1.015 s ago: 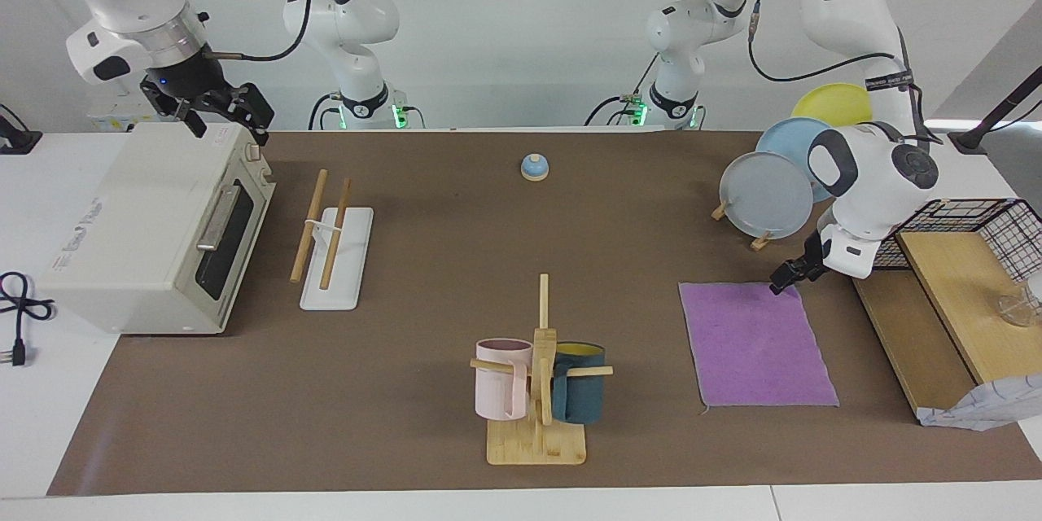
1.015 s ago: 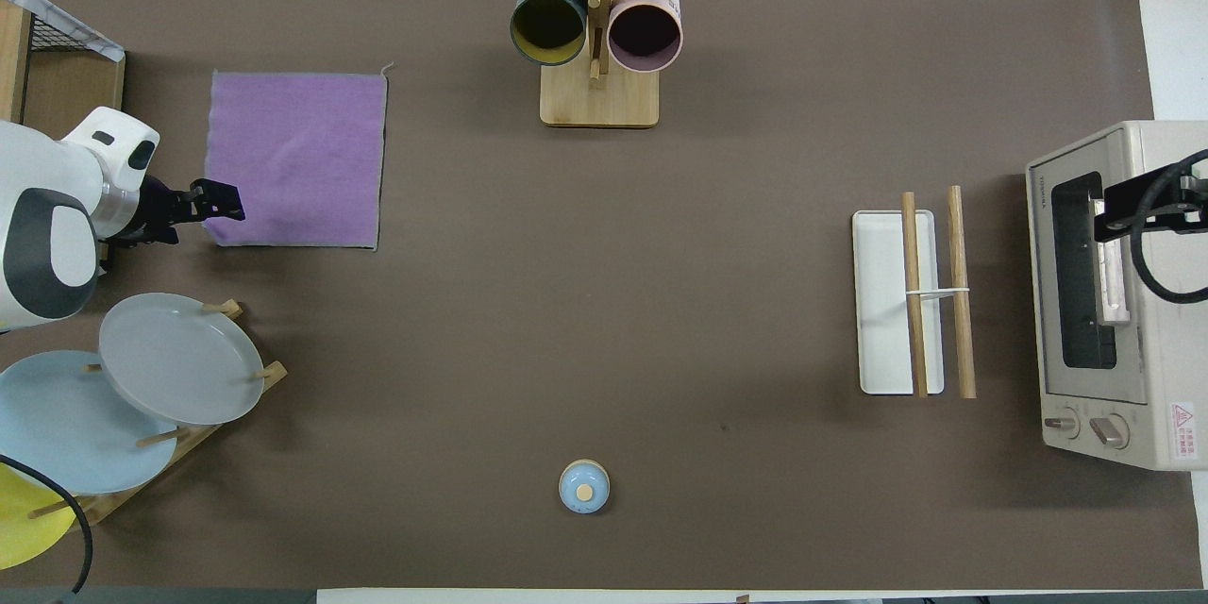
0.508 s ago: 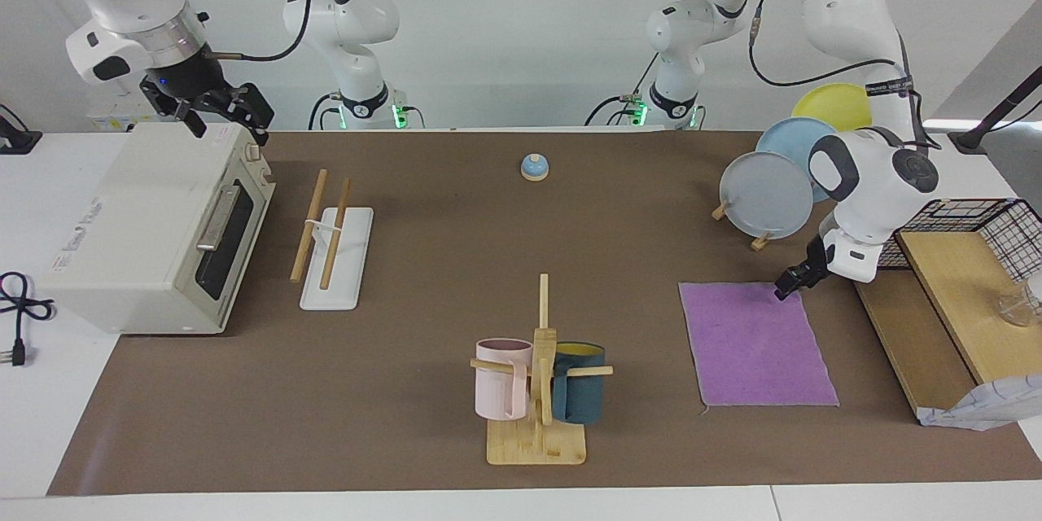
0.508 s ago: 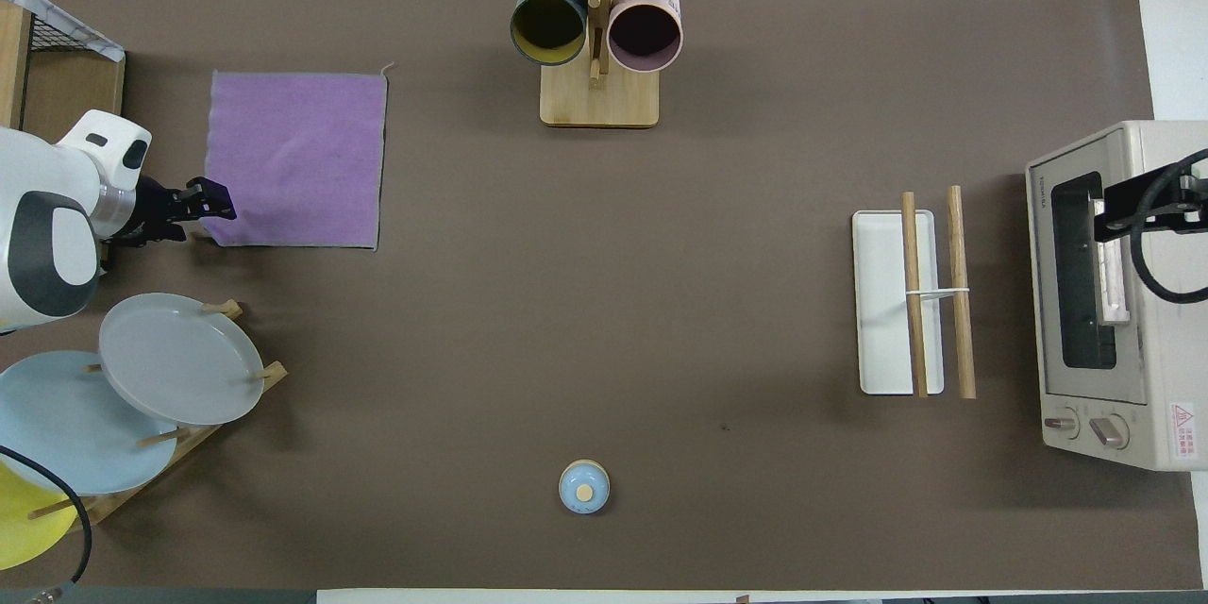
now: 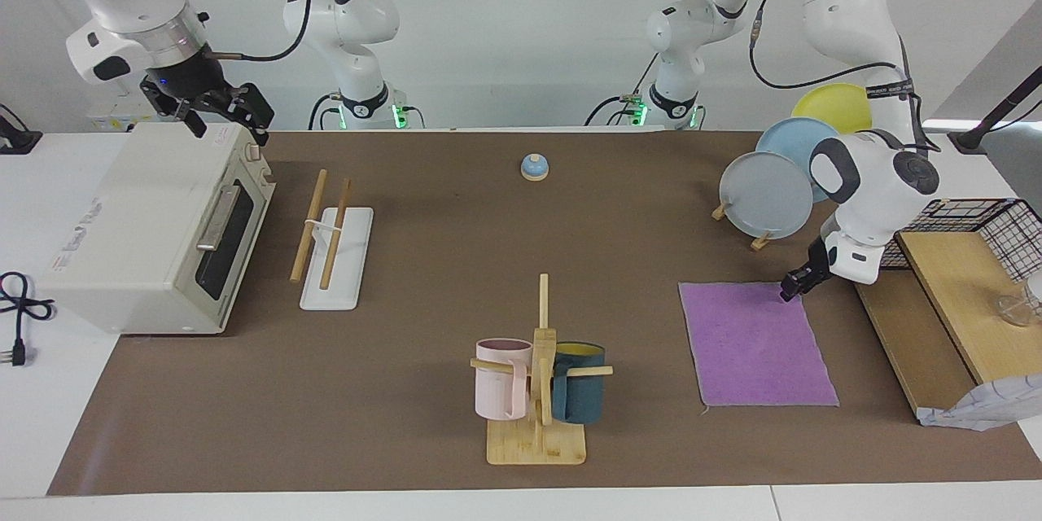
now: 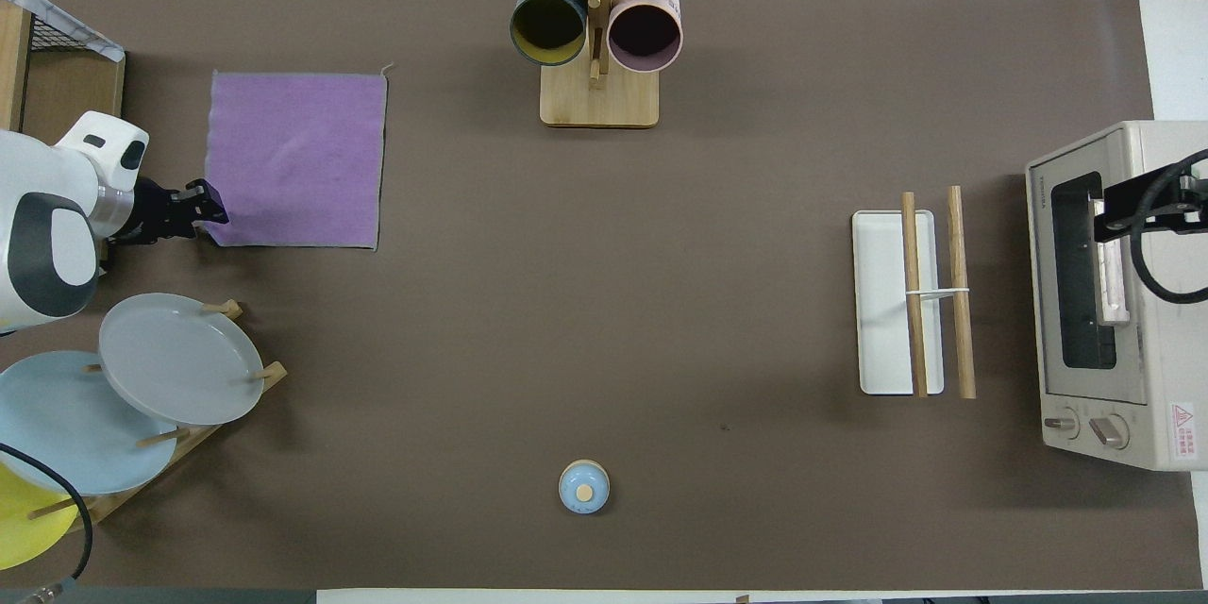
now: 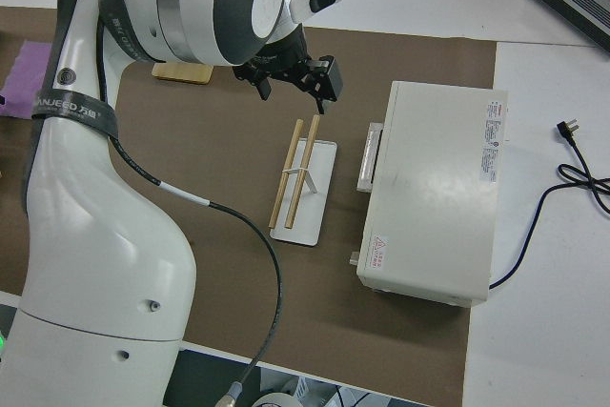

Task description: Fold towel and hang on rack

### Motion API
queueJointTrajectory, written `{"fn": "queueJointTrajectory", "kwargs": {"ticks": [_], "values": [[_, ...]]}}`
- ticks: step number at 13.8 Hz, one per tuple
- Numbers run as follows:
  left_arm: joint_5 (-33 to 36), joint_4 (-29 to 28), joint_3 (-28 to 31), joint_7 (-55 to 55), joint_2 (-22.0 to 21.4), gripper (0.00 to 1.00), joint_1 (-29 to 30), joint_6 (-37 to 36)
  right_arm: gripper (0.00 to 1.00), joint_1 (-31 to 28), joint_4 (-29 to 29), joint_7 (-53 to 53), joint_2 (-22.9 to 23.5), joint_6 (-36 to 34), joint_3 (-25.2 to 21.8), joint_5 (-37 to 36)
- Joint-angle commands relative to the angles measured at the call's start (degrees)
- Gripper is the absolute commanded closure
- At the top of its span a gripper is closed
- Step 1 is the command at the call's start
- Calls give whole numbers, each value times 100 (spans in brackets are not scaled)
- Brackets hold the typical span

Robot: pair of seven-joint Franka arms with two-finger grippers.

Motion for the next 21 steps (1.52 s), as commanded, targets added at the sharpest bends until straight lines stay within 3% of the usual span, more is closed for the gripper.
{"fn": "queueJointTrajectory", "kwargs": {"ticks": [1,2,3,10,12,16,19,21], "values": [[-55,64,-32,-26,73,81,55,56,0,-61,-53,-97,-82,-51,21,95],[-55,64,-32,-26,73,94,46,47,0,-61,-53,-97,-82,-51,21,95],[-55,64,-32,-26,73,100,55,47,0,-61,-53,-97,-82,-51,21,95],[-3,107,-32,88,47,100,29,-32,0,-61,-53,-97,-82,-51,21,95],[33,369,-58,289,-76,100,-94,-451,0,-52,-53,-97,-82,-51,21,95],[1207,1249,-102,834,-261,100,-1102,-1709,0,-61,-53,-97,-82,-51,21,95],[1999,1041,-93,818,-349,100,-2280,-1554,0,-61,-53,-97,-82,-59,21,95],[2386,733,-93,792,-393,100,-2677,-1422,0,-61,-53,-97,-82,-51,21,95]]}}
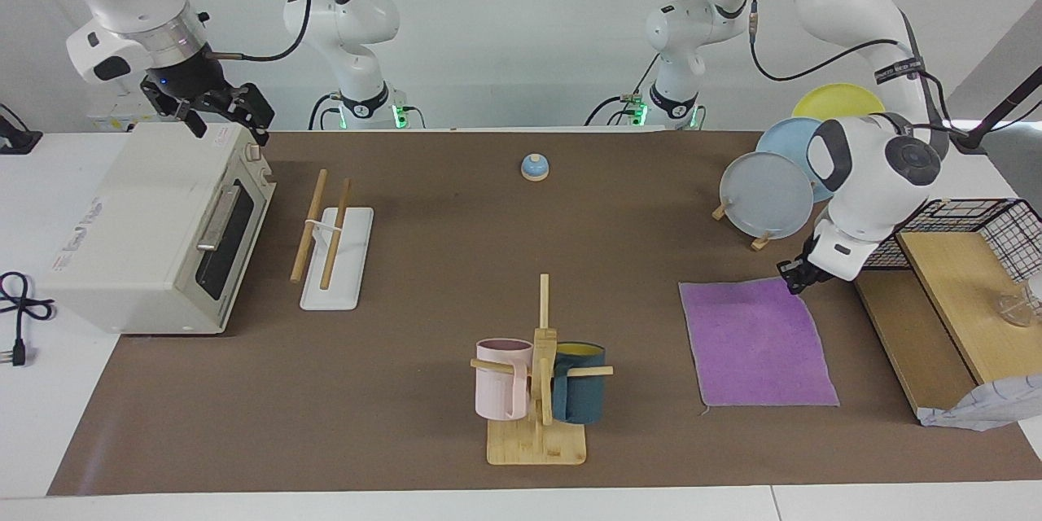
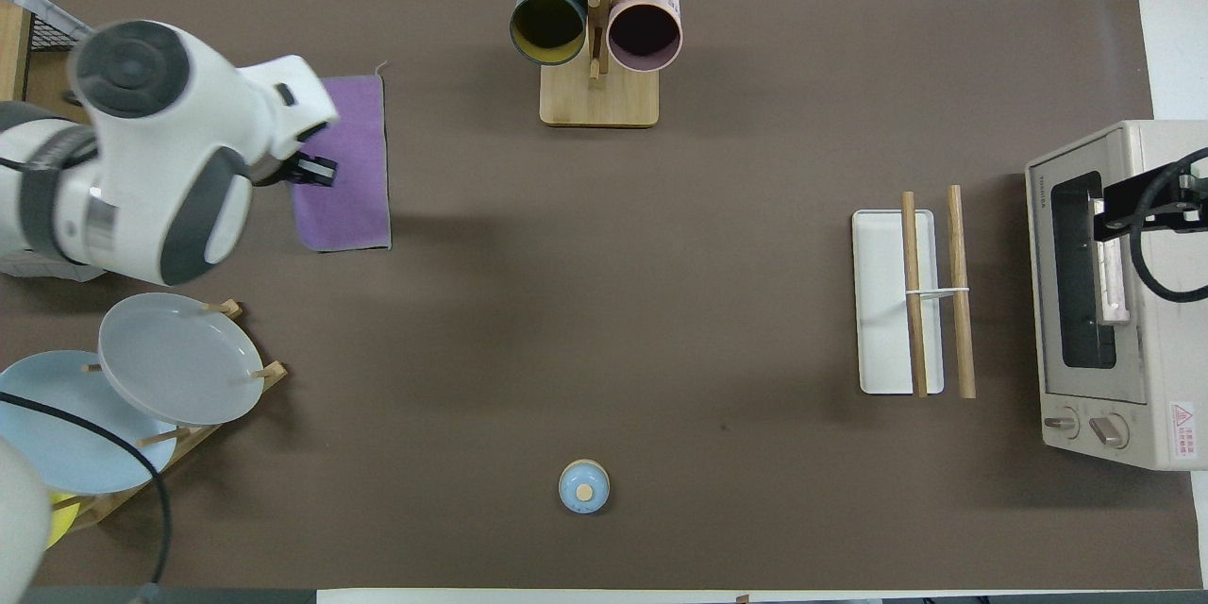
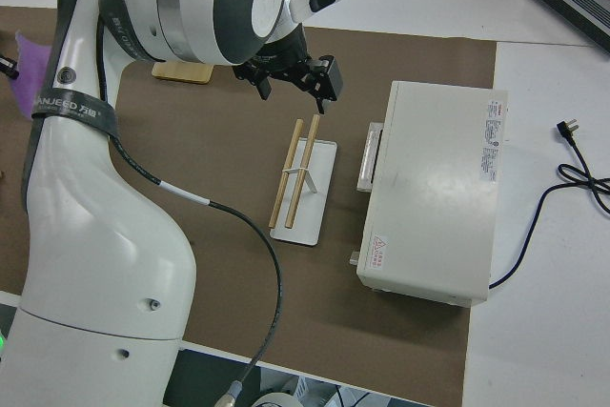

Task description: Fold towel and hang on rack

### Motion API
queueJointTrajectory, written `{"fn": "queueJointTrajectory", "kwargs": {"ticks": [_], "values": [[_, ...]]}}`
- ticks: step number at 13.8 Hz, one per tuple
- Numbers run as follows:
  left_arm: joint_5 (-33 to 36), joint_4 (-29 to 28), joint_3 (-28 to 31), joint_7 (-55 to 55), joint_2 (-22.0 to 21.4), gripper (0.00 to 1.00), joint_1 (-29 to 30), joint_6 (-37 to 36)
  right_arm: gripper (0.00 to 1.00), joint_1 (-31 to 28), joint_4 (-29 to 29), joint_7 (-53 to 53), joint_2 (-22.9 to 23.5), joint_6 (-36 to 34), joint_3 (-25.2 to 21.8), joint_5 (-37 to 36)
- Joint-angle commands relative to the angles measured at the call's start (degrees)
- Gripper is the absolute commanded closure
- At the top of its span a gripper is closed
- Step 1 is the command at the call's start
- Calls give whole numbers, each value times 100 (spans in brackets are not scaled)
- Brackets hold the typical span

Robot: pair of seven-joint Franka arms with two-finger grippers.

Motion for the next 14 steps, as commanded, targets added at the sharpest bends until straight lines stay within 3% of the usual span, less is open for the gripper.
{"fn": "queueJointTrajectory", "kwargs": {"ticks": [1,4,6,7,8,14], "values": [[526,-580,127,73,-67,100,-477,280,0,-61,-53,-97,-82,-59,21,95],[545,-1222,110,-732,-14,100,-522,956,0,-61,-53,-97,-82,-51,21,95],[475,-1268,83,-1069,-14,100,-522,968,0,-61,-53,-97,-82,-51,21,95],[283,-1268,83,-1070,-23,43,-505,933,0,-53,-53,-97,-82,-59,21,95],[64,-1250,83,-1061,-40,0,-470,923,0,-61,-53,-97,-82,-59,21,95],[-1157,-759,83,-623,-260,0,47,571,0,-53,-53,-97,-82,-59,21,95]]}}
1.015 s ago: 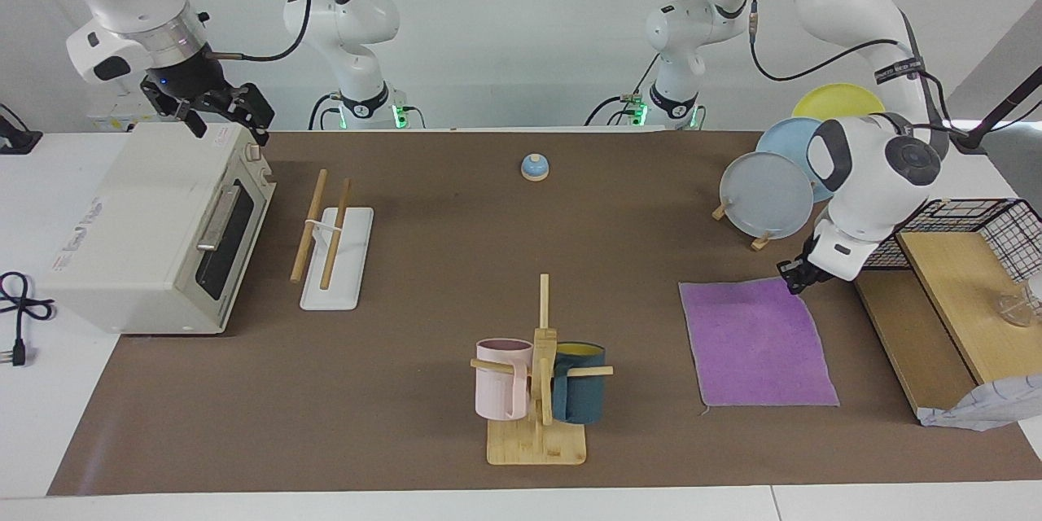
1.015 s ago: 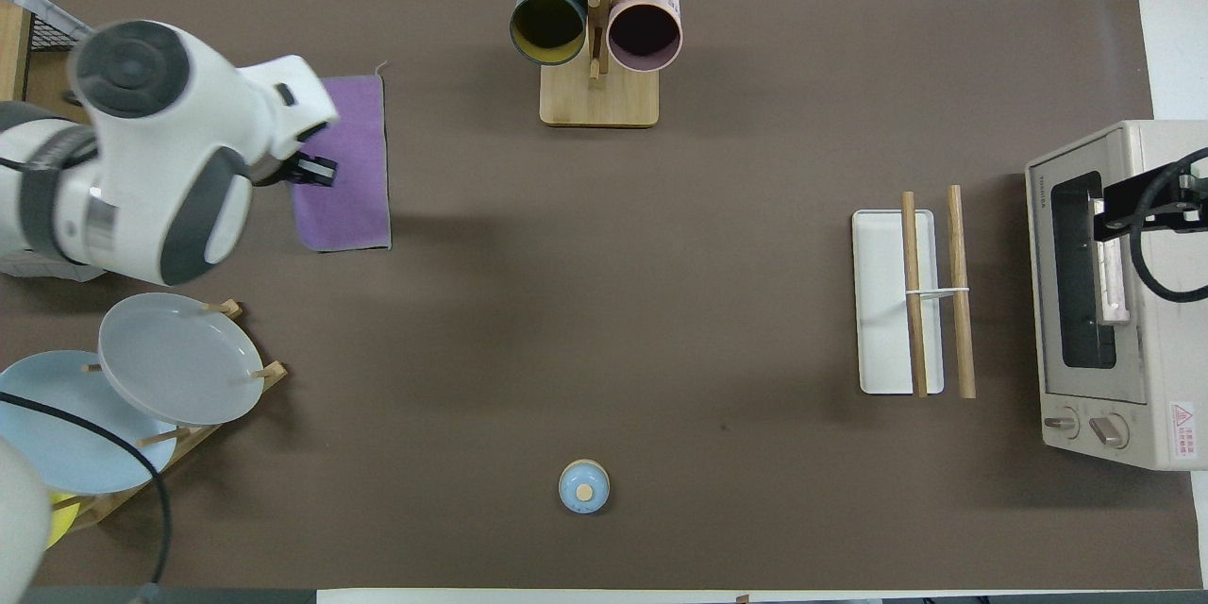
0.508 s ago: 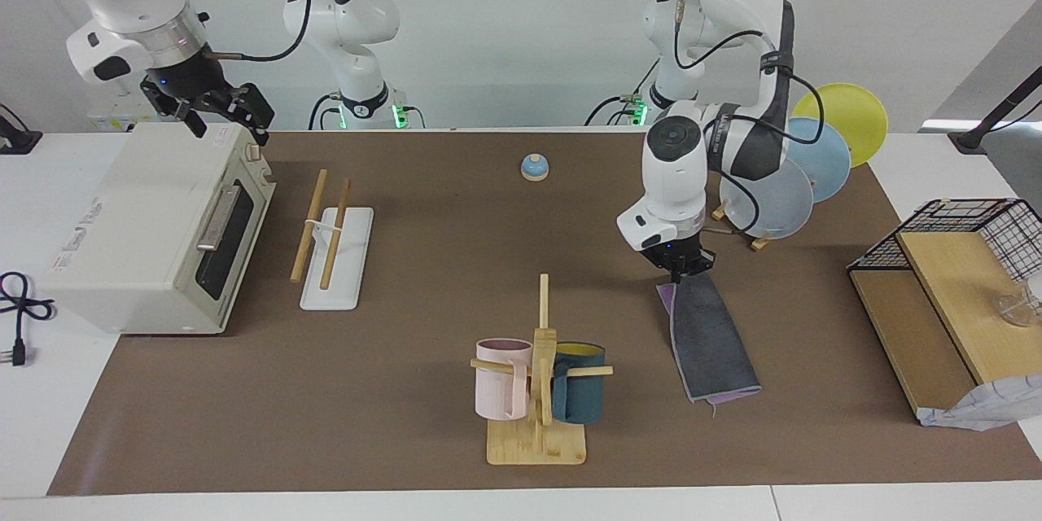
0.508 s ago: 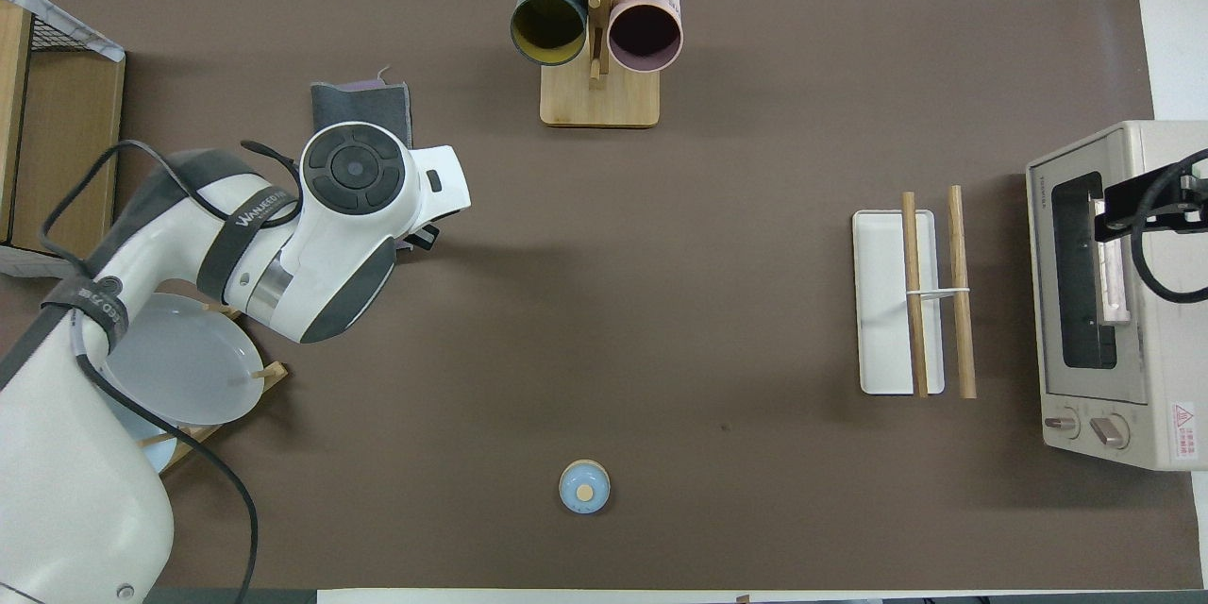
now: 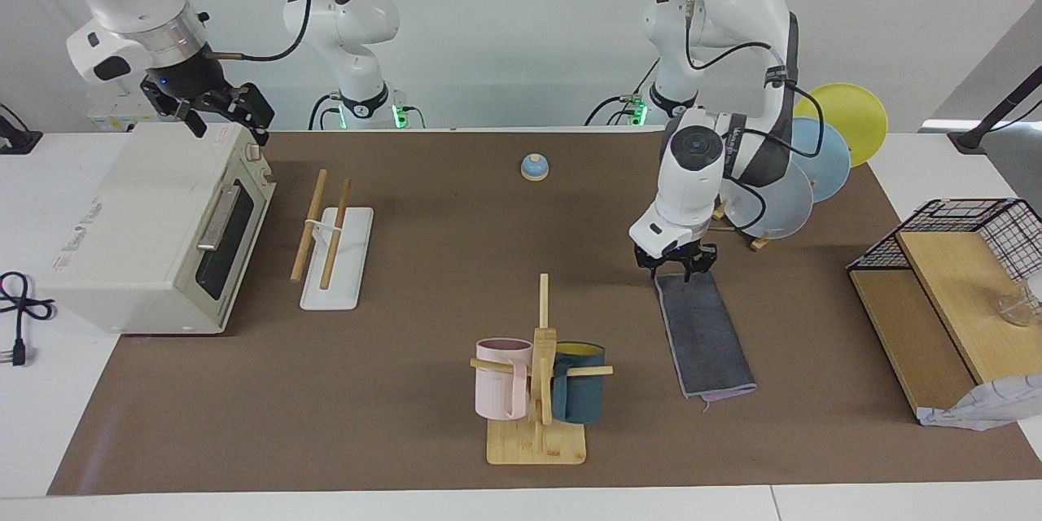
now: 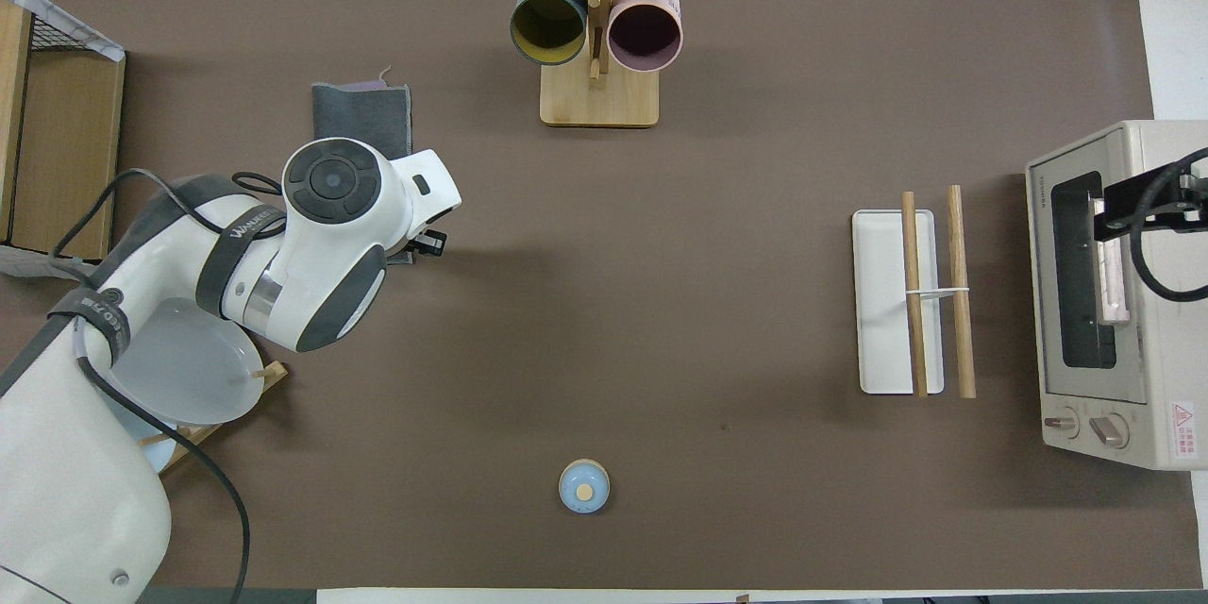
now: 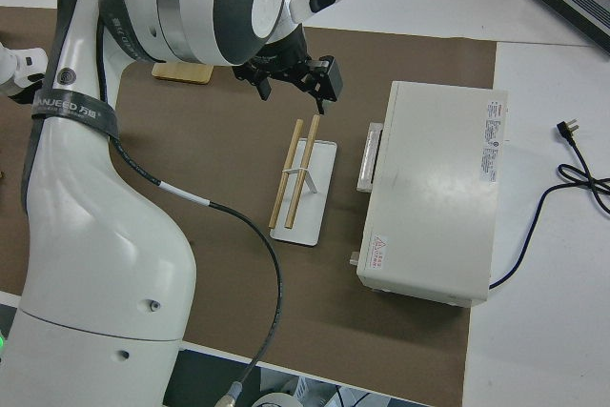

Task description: Fold towel and hang on rack

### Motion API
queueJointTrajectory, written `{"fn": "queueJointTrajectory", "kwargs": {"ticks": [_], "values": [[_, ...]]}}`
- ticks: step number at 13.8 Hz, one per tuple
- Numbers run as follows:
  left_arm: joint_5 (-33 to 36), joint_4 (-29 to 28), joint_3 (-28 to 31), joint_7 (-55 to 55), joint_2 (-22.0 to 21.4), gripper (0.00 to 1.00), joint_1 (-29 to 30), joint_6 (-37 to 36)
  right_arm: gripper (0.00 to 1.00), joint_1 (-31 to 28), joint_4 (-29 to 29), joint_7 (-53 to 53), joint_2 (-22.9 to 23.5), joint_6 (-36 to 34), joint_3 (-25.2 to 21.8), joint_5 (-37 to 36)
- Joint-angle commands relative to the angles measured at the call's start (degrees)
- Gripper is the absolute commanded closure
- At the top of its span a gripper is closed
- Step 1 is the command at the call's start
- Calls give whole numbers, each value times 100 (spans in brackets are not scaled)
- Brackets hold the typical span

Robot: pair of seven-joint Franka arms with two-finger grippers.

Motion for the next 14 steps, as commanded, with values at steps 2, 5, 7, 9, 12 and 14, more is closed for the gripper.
{"fn": "queueJointTrajectory", "kwargs": {"ticks": [2,5,7,9,12,14], "values": [[-1246,111,-2,1032,-71,0,701,168,0,-61,-62,-97,-82,-57,21,95],[-2030,-118,-2,2035,-36,0,1203,512,0,-61,-53,-97,-82,-57,21,95],[-2347,-188,-2,2449,174,0,1335,731,0,-61,-53,-97,-82,-57,21,95],[-2497,-206,-2,2626,332,0,1362,793,0,-53,-53,-97,-82,-57,21,95],[-2559,-223,-2,2872,500,8,1388,855,0,-61,-53,-97,-82,-57,21,95],[-2568,-215,-2,2873,535,10,1397,864,0,-61,-53,-97,-82,-57,21,95]]}}
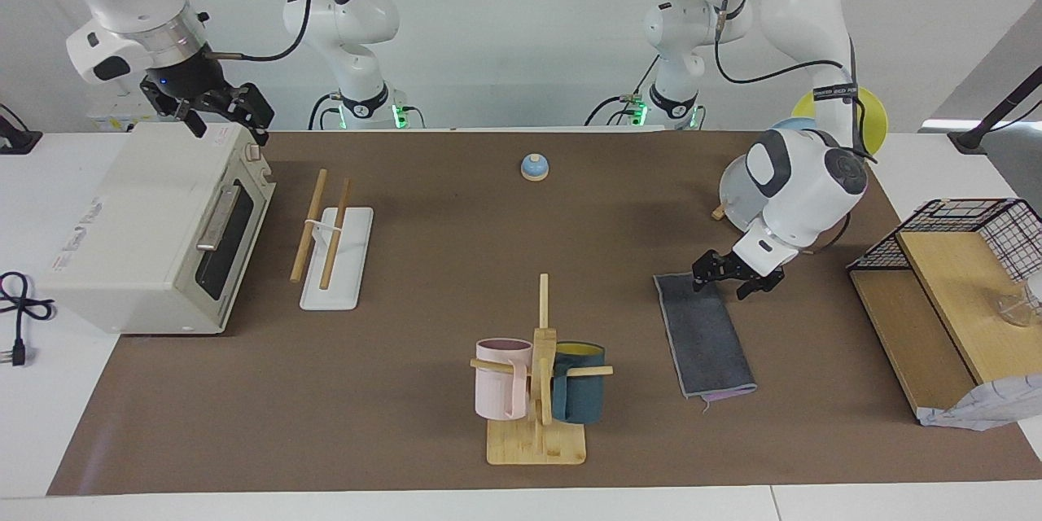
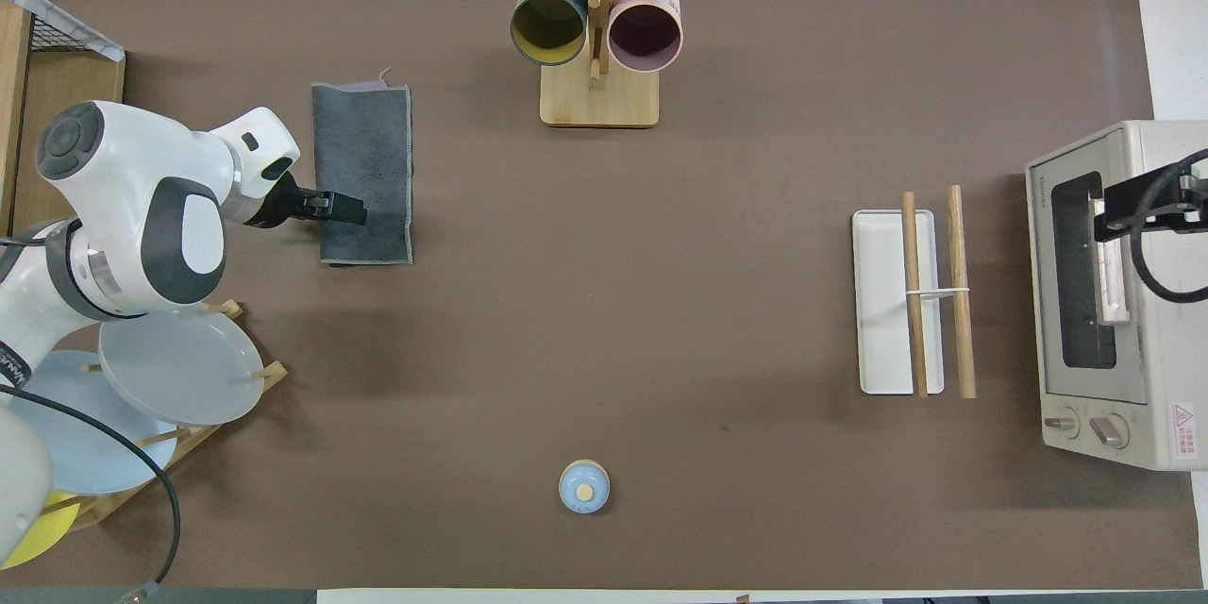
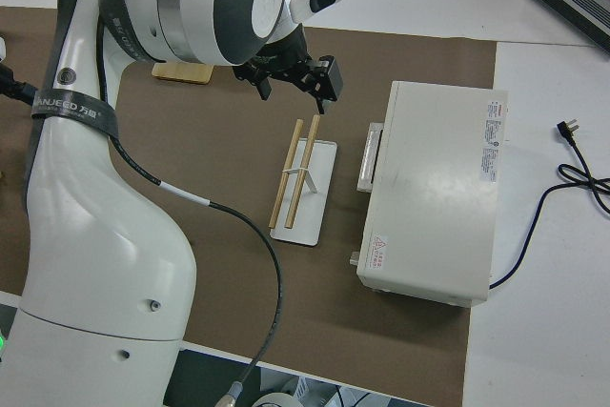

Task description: Fold towel and hang on rack

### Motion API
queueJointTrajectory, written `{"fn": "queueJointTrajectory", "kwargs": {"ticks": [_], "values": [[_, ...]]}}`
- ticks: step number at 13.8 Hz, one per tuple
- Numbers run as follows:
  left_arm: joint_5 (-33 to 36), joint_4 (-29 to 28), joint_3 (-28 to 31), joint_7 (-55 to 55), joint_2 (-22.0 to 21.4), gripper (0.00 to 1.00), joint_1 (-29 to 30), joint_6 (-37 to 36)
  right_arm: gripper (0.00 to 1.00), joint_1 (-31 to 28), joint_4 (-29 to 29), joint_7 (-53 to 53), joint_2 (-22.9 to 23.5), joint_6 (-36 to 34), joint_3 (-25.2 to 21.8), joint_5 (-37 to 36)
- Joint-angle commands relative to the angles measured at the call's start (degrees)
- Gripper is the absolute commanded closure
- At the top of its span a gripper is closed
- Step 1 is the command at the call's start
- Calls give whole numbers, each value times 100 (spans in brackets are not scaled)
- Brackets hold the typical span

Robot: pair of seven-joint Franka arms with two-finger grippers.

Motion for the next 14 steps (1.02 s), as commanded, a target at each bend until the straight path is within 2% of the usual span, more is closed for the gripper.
{"fn": "queueJointTrajectory", "kwargs": {"ticks": [1,10,14], "values": [[-141,-33,-29,189,39,11,70,133,0,-61,-53,-97,-82,-48,21,95],[-220,-15,-38,189,136,35,61,185,0,-61,-62,-97,-82,-57,21,95],[-229,12,-29,197,216,36,52,291,0,-61,-53,-97,-82,-57,21,95]]}}
